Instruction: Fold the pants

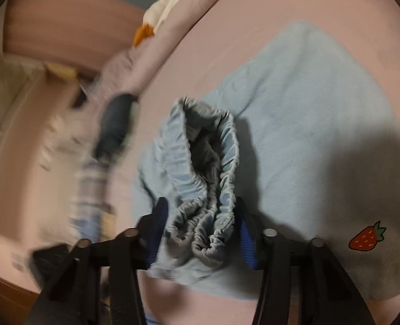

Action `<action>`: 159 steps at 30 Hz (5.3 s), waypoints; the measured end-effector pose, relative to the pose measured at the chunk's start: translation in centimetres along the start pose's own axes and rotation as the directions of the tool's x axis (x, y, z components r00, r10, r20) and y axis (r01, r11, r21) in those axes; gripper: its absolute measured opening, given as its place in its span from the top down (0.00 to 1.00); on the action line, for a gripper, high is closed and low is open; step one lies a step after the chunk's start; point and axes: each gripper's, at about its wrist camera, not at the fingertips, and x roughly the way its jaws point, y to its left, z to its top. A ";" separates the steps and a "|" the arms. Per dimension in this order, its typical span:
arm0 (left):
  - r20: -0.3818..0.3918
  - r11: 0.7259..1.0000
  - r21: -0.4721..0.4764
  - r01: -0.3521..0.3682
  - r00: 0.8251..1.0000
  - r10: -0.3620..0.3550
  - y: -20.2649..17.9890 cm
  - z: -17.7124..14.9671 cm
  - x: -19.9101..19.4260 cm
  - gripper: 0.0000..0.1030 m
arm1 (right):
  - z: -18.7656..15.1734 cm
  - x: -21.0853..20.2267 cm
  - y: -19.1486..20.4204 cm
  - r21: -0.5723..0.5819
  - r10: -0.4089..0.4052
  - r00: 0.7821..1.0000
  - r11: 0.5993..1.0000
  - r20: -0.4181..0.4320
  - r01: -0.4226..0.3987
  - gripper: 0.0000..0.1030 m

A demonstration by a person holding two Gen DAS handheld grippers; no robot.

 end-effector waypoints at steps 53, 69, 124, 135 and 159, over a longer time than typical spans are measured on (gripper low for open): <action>-0.277 0.948 0.317 -0.018 0.955 0.110 -8.4 8.7 19.8 0.63 | 5.3 -5.3 -4.1 -0.249 -0.247 0.930 0.916 0.274 0.316 0.86; -0.129 0.962 0.273 -0.013 0.990 0.050 -5.3 1.5 10.9 0.64 | -3.6 -5.9 -0.8 -0.470 -0.259 0.902 0.785 0.345 0.405 0.86; -0.125 0.985 0.174 -0.021 0.991 0.043 -1.6 -2.1 5.7 0.64 | -7.0 -8.1 0.3 -0.593 -0.348 0.909 0.690 0.230 0.415 0.61; -0.031 0.979 0.163 -0.120 0.991 0.127 -1.2 -0.6 3.2 0.48 | -3.0 -13.7 -1.5 -0.380 -0.126 0.949 0.895 0.288 0.234 0.61; -0.202 0.984 -0.139 0.115 0.969 -0.142 3.7 2.7 6.3 0.31 | 1.1 -10.5 -11.1 0.071 0.047 0.999 0.996 0.017 -0.048 0.32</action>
